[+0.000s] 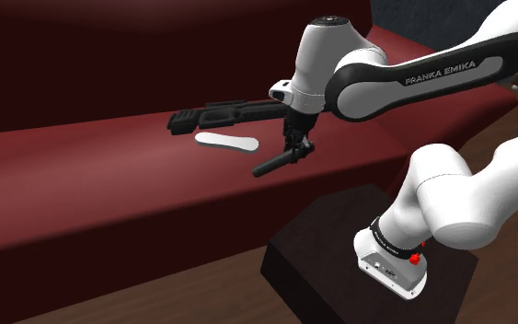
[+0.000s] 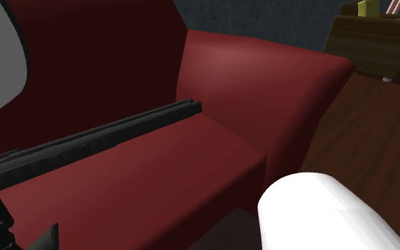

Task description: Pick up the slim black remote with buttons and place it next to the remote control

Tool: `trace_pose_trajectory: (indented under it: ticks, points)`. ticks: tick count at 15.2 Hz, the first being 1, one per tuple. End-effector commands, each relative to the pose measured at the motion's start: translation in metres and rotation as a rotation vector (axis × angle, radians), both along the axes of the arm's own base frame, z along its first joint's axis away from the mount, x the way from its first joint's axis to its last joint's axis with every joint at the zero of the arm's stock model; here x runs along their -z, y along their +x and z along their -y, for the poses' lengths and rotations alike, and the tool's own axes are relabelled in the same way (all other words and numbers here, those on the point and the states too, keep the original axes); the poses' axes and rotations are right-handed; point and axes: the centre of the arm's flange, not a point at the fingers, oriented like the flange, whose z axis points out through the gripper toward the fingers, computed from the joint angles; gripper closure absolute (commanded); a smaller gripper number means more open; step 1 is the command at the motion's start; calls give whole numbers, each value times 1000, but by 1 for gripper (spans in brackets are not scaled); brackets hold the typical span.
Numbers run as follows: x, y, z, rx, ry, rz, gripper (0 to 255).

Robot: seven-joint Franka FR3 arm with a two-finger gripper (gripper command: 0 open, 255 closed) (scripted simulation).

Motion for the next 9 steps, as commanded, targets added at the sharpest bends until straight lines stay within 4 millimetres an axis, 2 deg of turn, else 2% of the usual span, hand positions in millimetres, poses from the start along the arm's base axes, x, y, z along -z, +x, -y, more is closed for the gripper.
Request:
trace_pose_trajectory:
  ticks: [1, 9]
  points:
    - [11, 0, 0, 0, 0, 1, 255]
    - [53, 0, 0, 0, 0, 1, 255]
